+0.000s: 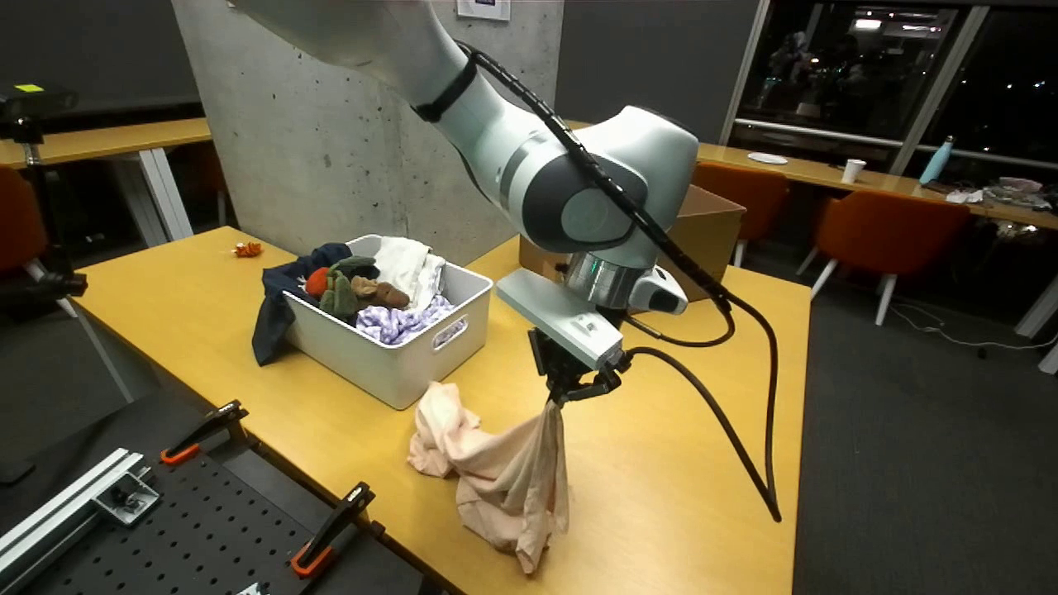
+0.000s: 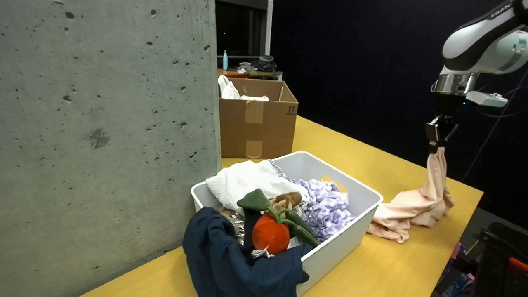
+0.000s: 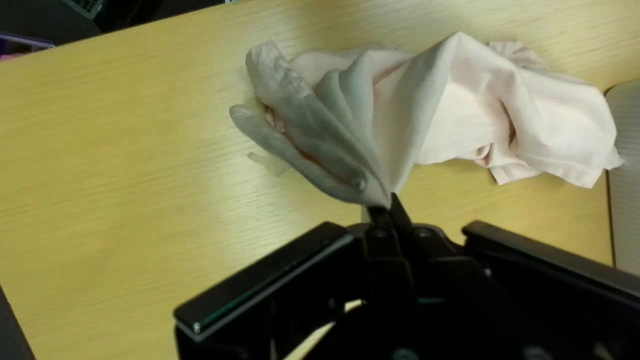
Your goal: Remove the light pink shirt from the white basket and use it to put the pear inside the white basket
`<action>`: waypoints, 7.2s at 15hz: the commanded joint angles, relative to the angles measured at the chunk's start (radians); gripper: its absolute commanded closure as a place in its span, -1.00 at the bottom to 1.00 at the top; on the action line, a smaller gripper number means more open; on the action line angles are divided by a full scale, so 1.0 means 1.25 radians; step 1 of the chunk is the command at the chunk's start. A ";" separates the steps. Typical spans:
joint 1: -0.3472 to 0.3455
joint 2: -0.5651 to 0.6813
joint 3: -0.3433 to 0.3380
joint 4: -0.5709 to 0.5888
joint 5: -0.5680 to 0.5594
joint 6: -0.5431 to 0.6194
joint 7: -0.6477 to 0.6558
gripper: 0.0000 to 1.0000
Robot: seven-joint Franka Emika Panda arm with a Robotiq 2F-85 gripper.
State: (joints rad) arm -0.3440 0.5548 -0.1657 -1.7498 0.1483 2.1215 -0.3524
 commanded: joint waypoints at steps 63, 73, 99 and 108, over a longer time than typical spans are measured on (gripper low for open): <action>0.152 0.297 0.005 0.107 -0.110 0.122 0.359 -1.00; 0.182 0.301 -0.006 0.102 -0.139 0.113 0.373 -1.00; 0.184 0.114 -0.059 -0.033 -0.156 0.082 0.396 -1.00; 0.194 0.055 -0.013 -0.177 -0.135 0.096 0.406 -1.00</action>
State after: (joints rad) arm -0.1064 0.6757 -0.1922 -1.8778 -0.0159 2.2301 0.1344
